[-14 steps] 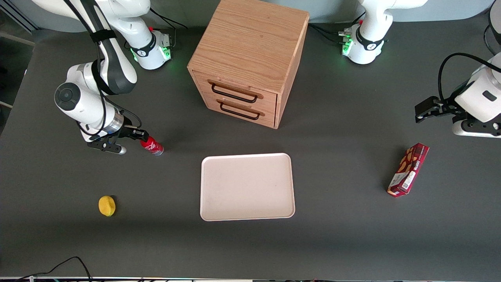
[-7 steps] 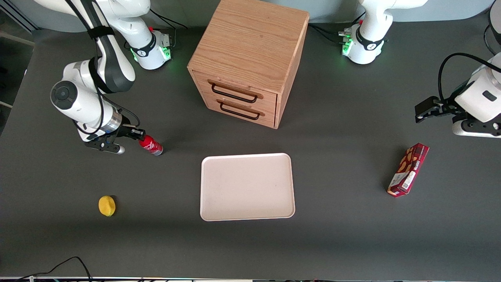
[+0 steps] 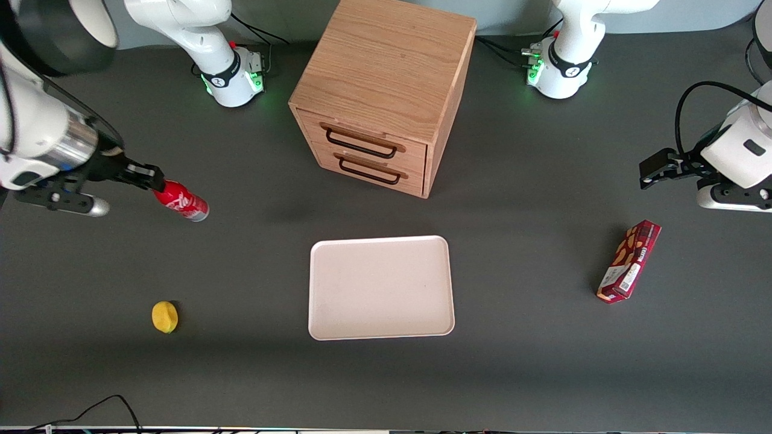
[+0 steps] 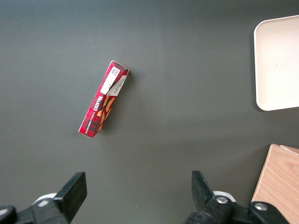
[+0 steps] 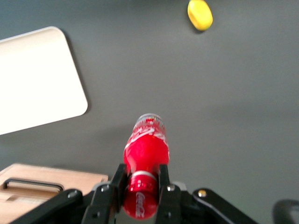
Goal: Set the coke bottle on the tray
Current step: 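Carry the held bottle to the white tray and lower it onto the tray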
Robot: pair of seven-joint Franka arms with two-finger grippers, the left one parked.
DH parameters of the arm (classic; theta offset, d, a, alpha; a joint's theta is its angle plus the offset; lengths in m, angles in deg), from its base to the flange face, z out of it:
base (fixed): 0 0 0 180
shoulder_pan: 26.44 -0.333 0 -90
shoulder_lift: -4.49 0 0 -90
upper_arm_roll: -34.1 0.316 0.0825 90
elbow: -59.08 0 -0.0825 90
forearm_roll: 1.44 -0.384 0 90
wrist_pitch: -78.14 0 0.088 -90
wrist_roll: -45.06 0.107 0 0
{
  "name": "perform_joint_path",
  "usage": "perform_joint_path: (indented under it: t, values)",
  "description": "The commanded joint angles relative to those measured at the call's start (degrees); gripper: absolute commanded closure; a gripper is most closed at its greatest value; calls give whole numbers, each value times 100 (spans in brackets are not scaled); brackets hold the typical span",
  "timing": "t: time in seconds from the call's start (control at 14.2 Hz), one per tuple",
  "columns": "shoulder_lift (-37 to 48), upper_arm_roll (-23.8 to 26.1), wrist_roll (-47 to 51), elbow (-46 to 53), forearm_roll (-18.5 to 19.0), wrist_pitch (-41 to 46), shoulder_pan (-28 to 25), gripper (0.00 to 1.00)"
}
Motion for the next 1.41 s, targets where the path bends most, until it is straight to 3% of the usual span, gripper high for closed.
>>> perform_joint_path:
  t: [0.0,0.14,0.42,0.77,0.99,1.27,1.34]
  values:
    - [-1922,427,899,2747,62,1091,-169,100]
    - [-2512,841,1811,3208,80,874,-247,100]
    - [-3409,922,3360,3324,159,-627,-677,100]
    - [-4297,1351,4346,3315,1036,-1816,-933,100]
    - [-4641,1370,4716,3307,1458,-2203,-1118,100]
    - [-4870,1379,4761,3263,1767,-2537,-1118,100]
    - [-4870,1387,4752,3263,1767,-2555,-1109,29]
